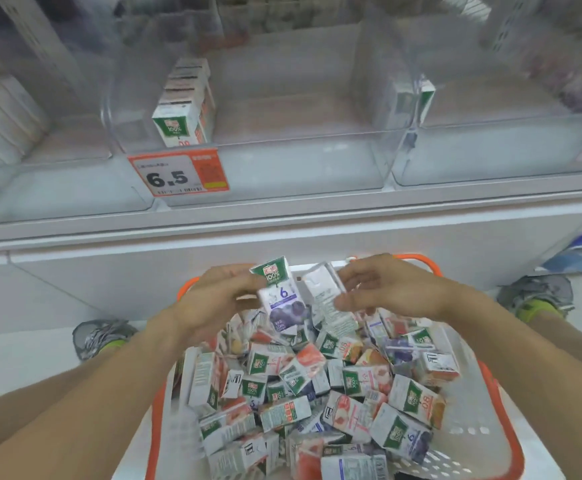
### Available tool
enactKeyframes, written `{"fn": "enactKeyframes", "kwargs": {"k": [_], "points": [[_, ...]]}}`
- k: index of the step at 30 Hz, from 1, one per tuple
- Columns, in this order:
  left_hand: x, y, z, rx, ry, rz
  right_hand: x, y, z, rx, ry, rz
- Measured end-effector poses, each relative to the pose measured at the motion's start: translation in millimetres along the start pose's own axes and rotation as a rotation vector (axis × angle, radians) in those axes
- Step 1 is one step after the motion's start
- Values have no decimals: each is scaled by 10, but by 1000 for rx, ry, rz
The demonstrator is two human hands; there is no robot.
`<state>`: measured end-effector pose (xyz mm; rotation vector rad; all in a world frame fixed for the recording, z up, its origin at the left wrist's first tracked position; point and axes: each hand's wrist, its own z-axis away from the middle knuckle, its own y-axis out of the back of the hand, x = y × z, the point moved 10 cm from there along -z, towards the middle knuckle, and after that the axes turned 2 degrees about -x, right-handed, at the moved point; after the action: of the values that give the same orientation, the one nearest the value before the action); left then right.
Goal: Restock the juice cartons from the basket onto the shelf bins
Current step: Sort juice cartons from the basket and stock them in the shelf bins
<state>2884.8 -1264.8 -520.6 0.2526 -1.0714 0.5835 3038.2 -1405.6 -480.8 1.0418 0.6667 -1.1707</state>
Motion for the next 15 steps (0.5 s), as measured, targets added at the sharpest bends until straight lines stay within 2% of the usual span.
{"fn": "enactKeyframes", "kwargs": {"k": [3,5,7,9,12,15], "points": [[331,-310,186,-88,7,350,-158,44,85,-47,60,-406],[468,-466,279,-87,18,470,-258,6,106,-99,100,-649],[529,-591,335,-73,49,490,-367,-38,118,-116,140,-784],[567,-677,377,-89,70,410,-414,-62,123,-77,148,-768],[587,-717,434,-106,81,253,-402,-8,122,103,138,-649],[600,-760,453,-129,82,114,-375,5,104,213,145,-649]]}}
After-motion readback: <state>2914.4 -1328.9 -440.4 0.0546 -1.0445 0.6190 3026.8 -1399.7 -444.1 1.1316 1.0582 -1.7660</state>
